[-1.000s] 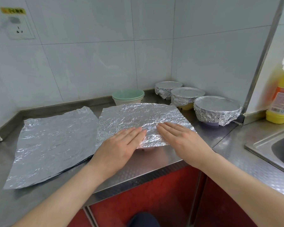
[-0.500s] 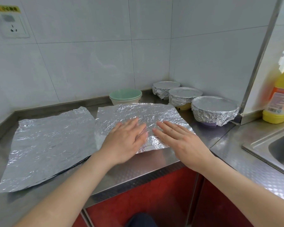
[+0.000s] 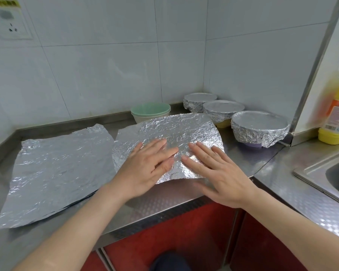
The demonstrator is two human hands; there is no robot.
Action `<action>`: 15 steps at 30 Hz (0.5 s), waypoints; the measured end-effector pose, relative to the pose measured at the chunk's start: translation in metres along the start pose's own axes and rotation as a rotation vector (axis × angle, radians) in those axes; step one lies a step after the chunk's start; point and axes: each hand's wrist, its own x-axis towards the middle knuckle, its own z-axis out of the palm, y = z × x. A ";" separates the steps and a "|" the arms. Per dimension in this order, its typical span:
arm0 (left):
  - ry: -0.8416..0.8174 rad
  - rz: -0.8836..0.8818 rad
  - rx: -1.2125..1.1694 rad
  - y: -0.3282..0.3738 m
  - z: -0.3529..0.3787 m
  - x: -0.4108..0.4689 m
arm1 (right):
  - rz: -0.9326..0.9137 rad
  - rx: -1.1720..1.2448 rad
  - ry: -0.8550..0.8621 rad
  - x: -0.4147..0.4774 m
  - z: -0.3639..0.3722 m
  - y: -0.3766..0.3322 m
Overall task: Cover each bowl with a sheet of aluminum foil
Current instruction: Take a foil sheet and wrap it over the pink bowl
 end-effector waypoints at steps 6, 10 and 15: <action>0.126 0.000 -0.209 -0.001 -0.002 -0.002 | 0.351 0.511 0.242 0.007 -0.016 -0.007; 0.219 0.067 -0.245 -0.001 0.001 -0.006 | 0.864 0.782 0.296 0.022 -0.028 0.003; 0.192 0.052 -0.341 0.004 0.000 -0.011 | 1.181 1.309 0.192 0.031 -0.037 0.015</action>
